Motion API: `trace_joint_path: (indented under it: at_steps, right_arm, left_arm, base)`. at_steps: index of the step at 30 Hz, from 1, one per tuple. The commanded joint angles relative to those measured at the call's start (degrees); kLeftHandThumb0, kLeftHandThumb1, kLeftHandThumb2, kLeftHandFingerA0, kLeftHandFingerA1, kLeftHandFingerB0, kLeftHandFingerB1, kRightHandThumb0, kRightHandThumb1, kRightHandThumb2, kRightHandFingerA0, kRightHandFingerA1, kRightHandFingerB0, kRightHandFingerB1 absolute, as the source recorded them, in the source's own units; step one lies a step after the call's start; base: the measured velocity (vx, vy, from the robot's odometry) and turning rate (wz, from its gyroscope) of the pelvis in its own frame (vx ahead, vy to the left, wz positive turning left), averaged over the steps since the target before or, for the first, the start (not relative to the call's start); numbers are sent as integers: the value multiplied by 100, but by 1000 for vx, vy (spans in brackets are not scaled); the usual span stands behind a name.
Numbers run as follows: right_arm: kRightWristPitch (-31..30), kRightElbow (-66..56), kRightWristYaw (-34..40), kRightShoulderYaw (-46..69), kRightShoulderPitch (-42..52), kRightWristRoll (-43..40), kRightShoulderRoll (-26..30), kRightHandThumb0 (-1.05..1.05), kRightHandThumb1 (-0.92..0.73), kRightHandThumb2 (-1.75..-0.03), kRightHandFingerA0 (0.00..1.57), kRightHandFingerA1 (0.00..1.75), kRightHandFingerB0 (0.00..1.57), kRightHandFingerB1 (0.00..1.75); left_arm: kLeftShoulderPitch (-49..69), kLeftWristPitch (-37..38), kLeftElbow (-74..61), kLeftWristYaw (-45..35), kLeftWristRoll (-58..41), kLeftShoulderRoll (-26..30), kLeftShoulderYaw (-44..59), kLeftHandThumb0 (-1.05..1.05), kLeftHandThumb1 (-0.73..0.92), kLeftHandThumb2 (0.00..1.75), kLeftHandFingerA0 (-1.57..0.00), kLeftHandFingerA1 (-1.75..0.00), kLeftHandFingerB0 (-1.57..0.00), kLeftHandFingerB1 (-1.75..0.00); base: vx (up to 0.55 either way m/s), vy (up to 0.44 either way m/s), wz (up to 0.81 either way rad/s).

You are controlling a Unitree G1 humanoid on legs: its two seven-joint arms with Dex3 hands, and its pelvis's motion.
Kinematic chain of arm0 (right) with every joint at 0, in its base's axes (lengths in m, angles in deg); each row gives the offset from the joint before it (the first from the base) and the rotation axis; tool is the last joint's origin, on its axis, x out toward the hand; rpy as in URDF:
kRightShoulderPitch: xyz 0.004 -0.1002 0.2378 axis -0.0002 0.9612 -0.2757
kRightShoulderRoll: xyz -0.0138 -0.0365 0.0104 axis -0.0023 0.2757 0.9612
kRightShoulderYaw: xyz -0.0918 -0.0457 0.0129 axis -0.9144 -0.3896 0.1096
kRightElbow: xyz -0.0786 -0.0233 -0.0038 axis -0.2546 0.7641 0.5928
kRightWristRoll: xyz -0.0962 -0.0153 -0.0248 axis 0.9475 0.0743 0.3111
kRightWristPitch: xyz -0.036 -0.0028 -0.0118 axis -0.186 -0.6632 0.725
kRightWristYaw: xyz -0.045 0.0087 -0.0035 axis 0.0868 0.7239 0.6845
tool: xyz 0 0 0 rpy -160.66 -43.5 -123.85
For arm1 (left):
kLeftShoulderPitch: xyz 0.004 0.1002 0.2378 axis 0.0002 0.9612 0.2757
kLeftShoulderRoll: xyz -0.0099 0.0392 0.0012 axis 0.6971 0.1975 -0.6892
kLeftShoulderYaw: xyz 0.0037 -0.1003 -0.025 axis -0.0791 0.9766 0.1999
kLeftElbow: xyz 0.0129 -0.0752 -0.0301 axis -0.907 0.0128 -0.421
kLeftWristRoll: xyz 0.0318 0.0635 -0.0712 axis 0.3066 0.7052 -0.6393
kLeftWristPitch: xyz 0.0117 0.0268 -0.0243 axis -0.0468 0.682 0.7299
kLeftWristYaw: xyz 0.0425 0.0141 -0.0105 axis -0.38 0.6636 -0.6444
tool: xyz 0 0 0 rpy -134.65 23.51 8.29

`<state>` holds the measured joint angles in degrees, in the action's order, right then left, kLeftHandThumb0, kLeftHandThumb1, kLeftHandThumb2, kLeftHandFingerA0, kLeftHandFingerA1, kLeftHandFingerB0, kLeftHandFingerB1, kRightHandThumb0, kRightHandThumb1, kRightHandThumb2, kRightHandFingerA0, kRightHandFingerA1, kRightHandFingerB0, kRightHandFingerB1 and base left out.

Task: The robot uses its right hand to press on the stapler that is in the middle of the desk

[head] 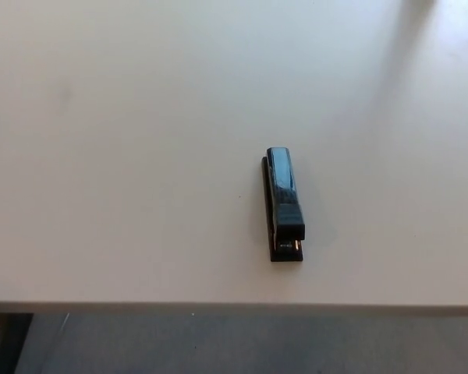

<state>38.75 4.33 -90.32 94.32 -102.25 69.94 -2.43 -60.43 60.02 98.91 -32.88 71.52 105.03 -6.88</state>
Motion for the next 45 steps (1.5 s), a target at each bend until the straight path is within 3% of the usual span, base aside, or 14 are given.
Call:
trace_joint_path:
  at_steps: [1, 4, 8, 13, 14, 17, 21, 27, 28, 29, 30, 39, 41, 45]
  right_arm:
    - [176, 682, 294, -410, 236, 268, -228, -10, -62, -96, 123, 127, 78, 131]
    - [33, 963, 502, -724, 288, 375, -464, -14, -69, -77, 120, 132, 77, 131]
    - [-214, 1164, 763, -1203, 336, 656, -664, -13, -68, -85, 112, 137, 74, 130]
    - [-654, 1300, 1222, -1776, 344, 946, -973, -14, -74, -67, 104, 133, 71, 99]
    - [-688, 1313, 1188, -1856, 347, 969, -1021, -13, -73, -72, 101, 134, 70, 104]
    - [-1103, 1373, 970, -2263, 279, 1203, -1108, -25, -73, -69, 108, 83, 63, 67]
    - [-1672, 1379, 386, -2827, 140, 1508, -1166, -24, -69, -60, 97, 63, 59, 50]
    - [-1862, 1357, -547, -3411, 28, 1666, -1398, -35, -80, -64, 60, 47, 36, 36]
    - [-1943, 1353, -932, -3483, -33, 1655, -1445, -63, -78, -65, 18, 32, 9, 20]
    - [-1972, 1351, -1134, -3558, -60, 1687, -1454, -63, -78, -65, 18, 32, 9, 20]
    - [-1974, 1337, -1198, -3624, -120, 1724, -1480, -91, -71, -105, 0, 8, 0, 5]
    - [-2004, 1171, -1000, -3189, -396, 1266, -1586, -101, -76, -109, 0, 3, 0, 0]
    - [-1730, 1081, -999, -3294, -441, 1392, -1653, -102, -79, -111, 0, 6, 0, 0]
    - [-1451, 923, -990, -3091, -449, 1211, -1840, -105, -81, -109, 0, 5, 0, 1]
  left_arm:
    - [92, -74, 24, -13, -57, 84, 43, -47, 92, 88, -5, -31, -4, -24]
    - [100, -32, 29, -43, -51, 87, 38, -44, 92, 90, -5, -33, -3, -25]
    - [109, -32, 28, -74, -76, 87, 63, -45, 92, 89, -5, -32, -4, -23]
    - [111, -42, 48, -14, -45, 66, 44, -42, 92, 84, -4, -26, -3, -20]
    - [124, -41, 46, -21, -65, 63, 61, -46, 92, 88, -5, -30, -4, -22]
    - [150, 25, 49, -86, -69, 77, 66, -43, 92, 84, -4, -25, -2, -20]
    - [168, 68, 43, -171, -102, 78, 97, -49, 92, 93, 0, -21, 0, -18]
    - [127, -39, 48, -67, -61, 60, 75, -50, 92, 89, -2, -26, -2, -19]
    - [129, -9, 40, -81, -63, 69, 77, -48, 92, 92, 0, -23, 0, -19]
    - [132, 6, 36, -96, -61, 72, 73, -48, 92, 92, 0, -23, 0, -19]
    - [116, -9, 41, -86, -69, 70, 83, -47, 92, 92, -8, -31, 0, -23]
    - [58, -90, 40, -53, -53, 103, 75, -50, 92, 88, -2, -21, -2, -19]
    - [50, -48, 64, -32, -13, 113, 45, -44, 92, 83, -6, -33, -3, -25]
    - [28, -98, 80, -7, 3, 119, 25, -49, 92, 90, -5, -25, 0, -21]
  base:
    - [0, 0, 0]
    - [0, 0, 0]
    - [0, 0, 0]
    - [0, 0, 0]
    - [0, 0, 0]
    - [0, 0, 0]
    - [0, 0, 0]
    - [0, 0, 0]
    - [0, 0, 0]
    - [0, 0, 0]
    - [0, 0, 0]
    - [0, 0, 0]
    - [0, 0, 0]
    - [0, 0, 0]
